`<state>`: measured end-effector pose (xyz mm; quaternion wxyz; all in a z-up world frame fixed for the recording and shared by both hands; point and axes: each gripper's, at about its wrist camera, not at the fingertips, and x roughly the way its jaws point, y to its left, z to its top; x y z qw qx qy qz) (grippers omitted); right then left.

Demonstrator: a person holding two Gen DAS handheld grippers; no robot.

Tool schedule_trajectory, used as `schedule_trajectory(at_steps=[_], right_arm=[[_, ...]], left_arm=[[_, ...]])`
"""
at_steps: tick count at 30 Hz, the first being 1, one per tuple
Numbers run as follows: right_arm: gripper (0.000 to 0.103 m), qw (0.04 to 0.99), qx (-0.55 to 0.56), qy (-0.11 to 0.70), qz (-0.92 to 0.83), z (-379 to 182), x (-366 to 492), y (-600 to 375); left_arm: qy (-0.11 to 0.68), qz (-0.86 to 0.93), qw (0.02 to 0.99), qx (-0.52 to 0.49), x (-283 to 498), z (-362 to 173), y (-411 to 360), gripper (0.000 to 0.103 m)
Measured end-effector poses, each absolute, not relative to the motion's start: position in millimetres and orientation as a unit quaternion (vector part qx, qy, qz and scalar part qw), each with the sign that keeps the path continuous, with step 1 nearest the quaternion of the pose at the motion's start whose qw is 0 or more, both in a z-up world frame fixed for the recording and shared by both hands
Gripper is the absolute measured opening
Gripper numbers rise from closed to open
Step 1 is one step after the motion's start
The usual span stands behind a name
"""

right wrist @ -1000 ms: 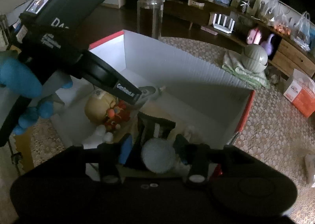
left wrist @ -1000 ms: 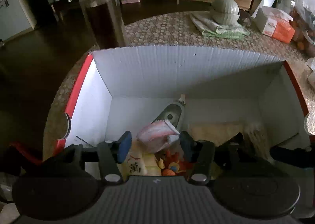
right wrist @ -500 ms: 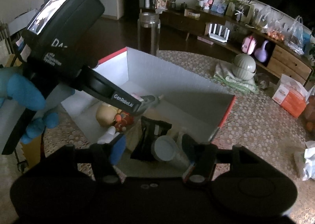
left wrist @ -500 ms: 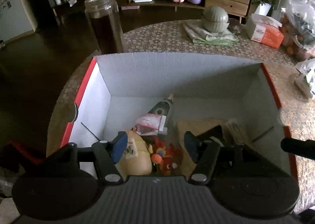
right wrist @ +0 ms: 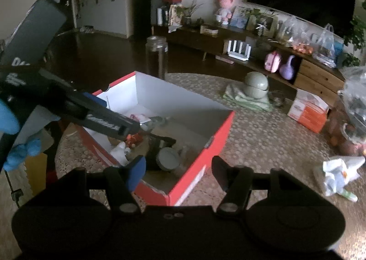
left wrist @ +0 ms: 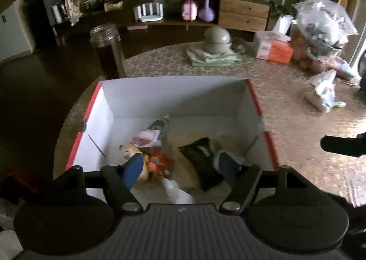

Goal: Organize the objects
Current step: 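Withdraw both tools from the box toward the tissue pack and marker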

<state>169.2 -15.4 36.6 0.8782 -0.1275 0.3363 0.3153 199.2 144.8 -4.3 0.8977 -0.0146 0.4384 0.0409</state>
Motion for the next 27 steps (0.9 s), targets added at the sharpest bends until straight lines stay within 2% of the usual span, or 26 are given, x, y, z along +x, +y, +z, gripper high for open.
schedule_trajectory(at_steps=[4,8,11,18,21,23,27], right_arm=[[0.066,0.884,-0.109,0.339,0.305,40,164,-39],[0.073,0.888,-0.095,0.340,0.295,41,161,-59],[0.075,0.890,-0.089,0.340,0.291,42,157,-76],[0.077,0.894,-0.062,0.347,0.278,38,155,-115],[0.079,0.895,-0.056,0.348,0.273,36,154,-132],[0.082,0.897,-0.055,0.349,0.265,33,153,-144],[0.083,0.899,-0.058,0.354,0.250,26,154,-169]], left_arm=[[0.435,0.025,0.900,-0.020,187,2,126,0.072],[0.432,0.010,0.902,-0.017,176,5,105,0.072],[0.434,-0.007,0.900,-0.019,172,5,90,0.075],[0.439,-0.043,0.898,-0.010,168,2,49,0.077],[0.437,-0.056,0.898,-0.004,170,-1,32,0.083],[0.435,-0.065,0.898,0.004,173,-4,19,0.084],[0.433,-0.082,0.897,0.009,181,-10,-2,0.098]])
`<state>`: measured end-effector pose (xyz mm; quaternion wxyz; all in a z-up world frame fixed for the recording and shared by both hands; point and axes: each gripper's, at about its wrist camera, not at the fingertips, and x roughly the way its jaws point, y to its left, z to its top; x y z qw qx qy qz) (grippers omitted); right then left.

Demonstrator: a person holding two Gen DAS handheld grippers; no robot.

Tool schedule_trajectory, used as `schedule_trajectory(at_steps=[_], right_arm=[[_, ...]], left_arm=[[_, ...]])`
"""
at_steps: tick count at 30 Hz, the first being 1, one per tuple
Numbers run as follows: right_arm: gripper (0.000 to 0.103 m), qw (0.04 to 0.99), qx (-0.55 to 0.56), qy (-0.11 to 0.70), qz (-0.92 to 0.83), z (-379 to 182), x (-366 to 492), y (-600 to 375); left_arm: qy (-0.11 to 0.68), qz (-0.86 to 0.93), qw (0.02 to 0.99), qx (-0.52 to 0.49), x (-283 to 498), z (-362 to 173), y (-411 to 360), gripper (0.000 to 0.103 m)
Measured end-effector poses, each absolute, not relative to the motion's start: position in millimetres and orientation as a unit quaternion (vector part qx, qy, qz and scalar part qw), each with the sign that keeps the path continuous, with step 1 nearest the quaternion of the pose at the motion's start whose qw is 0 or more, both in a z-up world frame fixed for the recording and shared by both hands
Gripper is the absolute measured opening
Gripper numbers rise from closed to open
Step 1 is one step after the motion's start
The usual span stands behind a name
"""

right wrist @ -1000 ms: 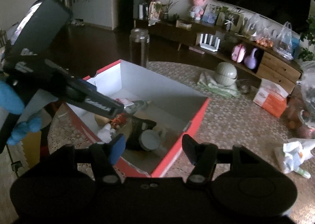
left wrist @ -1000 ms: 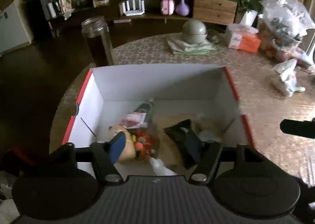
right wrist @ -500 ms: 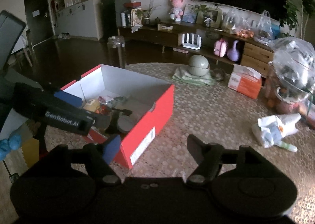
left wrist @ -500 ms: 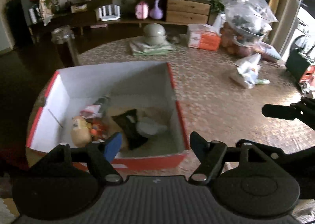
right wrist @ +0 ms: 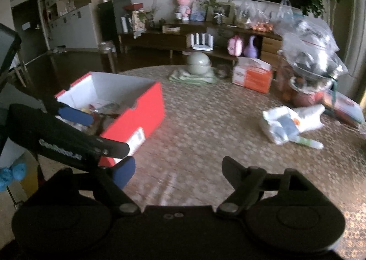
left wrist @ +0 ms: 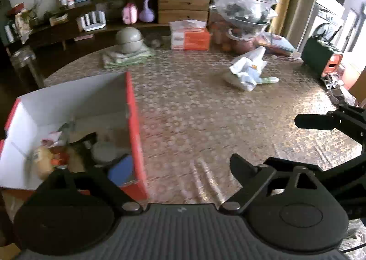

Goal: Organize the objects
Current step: 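Withdraw both tools from the box toward the tissue pack and marker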

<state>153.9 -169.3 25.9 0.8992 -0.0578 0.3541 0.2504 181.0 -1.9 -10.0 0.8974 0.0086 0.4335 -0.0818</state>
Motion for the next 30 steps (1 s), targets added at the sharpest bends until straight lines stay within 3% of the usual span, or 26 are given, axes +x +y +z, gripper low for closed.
schedule_trajectory(at_steps=[1,14,30], right_arm=[[0.083,0.900,-0.058,0.356,0.245,24,155,-177],[0.084,0.901,-0.069,0.386,0.185,-12,187,-274],[0.084,0.890,-0.177,0.388,0.158,-46,292,-324]], left_arm=[[0.435,-0.089,0.896,0.006,184,-12,-7,0.103],[0.437,-0.139,0.888,0.042,240,-29,-85,0.103],[0.427,-0.193,0.874,0.130,365,-63,-167,0.103]])
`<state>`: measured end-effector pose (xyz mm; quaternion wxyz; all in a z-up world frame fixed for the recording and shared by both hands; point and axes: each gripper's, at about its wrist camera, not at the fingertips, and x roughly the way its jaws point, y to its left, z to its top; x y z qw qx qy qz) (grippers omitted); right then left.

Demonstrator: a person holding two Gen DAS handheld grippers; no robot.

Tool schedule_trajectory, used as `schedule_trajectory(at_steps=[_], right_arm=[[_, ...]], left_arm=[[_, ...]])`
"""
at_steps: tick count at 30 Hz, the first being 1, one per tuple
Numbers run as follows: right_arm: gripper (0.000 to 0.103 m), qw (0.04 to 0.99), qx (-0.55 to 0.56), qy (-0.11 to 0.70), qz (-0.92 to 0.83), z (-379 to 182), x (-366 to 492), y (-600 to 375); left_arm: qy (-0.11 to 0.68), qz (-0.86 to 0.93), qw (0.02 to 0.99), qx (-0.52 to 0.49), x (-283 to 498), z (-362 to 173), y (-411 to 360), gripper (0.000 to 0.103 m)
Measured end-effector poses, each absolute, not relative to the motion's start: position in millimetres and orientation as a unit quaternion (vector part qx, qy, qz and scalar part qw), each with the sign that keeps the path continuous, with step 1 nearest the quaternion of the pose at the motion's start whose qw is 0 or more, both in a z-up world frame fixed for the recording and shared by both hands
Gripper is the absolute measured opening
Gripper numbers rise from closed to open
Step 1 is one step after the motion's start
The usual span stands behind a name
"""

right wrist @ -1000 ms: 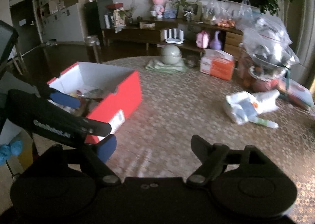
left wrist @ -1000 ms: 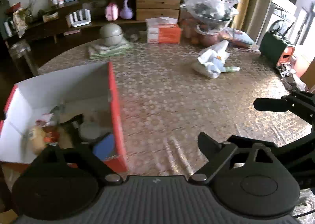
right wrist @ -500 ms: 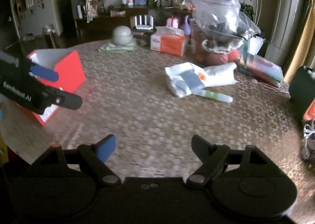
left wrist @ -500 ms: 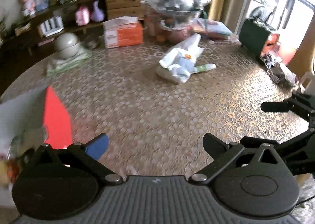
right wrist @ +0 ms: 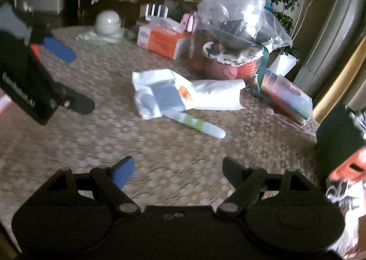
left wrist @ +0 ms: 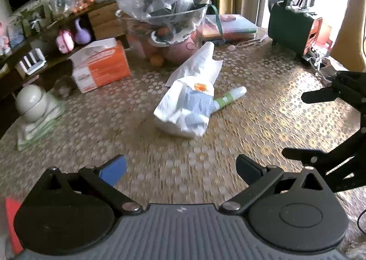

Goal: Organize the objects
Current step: 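Withdraw both tools from the box toward the tissue pack and marker, then grasp the white-green marker with the right tool while the left grasps the tissue pack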

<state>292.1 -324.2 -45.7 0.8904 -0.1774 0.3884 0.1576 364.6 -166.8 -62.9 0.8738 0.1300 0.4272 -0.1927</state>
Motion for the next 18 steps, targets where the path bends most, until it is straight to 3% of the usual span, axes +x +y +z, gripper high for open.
schedule_trajectory(at_steps=[18], right_arm=[[0.083,0.855,-0.245,0.391,0.236,-92,392,-321]], left_arm=[[0.448,-0.274,0.838,0.147,477,-124,-202,0.103]])
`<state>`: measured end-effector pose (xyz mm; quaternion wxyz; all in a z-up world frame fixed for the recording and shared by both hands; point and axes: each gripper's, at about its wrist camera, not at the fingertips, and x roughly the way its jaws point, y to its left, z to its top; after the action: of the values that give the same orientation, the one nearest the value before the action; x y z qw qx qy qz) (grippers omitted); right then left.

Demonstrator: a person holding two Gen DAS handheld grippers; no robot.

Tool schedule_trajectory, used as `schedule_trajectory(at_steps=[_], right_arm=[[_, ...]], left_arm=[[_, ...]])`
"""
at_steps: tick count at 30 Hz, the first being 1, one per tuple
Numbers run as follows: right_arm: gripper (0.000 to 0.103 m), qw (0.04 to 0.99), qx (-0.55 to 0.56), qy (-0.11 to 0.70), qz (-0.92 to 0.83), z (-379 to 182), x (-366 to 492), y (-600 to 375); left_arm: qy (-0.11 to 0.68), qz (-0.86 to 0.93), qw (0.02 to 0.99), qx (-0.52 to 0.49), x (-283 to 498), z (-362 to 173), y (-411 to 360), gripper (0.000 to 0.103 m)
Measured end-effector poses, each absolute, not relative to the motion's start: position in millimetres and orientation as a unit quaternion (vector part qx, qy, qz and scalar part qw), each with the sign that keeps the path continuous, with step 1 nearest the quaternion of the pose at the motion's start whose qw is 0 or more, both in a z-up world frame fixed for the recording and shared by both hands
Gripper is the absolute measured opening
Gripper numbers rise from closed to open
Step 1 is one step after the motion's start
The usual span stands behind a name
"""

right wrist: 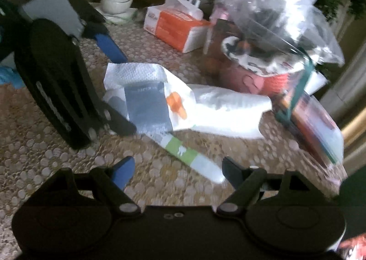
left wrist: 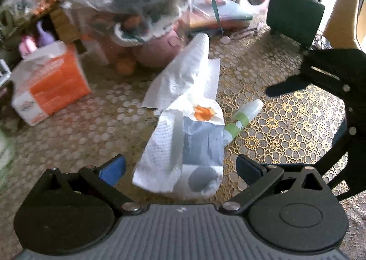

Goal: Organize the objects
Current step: 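Grasp the white-green marker with the right tool while the left grasps the tissue pack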

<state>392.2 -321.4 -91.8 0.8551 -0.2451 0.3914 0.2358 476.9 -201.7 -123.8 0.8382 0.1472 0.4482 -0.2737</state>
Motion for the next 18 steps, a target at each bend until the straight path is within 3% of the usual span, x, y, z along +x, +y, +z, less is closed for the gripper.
schedule_trajectory(at_steps=[13,15,18], right_arm=[[0.080,0.822,-0.251,0.387,0.334,-110,418,-319],[0.078,0.818,-0.240,0.395,0.342,-110,422,-320],[0.064,0.814,-0.226,0.402,0.352,-110,425,-320]], left_arm=[[0.480,-0.310,0.810,0.131,506,-151,-197,0.103],[0.481,-0.310,0.810,0.126,507,-151,-197,0.102],[0.479,-0.302,0.815,0.126,505,-151,-196,0.100]])
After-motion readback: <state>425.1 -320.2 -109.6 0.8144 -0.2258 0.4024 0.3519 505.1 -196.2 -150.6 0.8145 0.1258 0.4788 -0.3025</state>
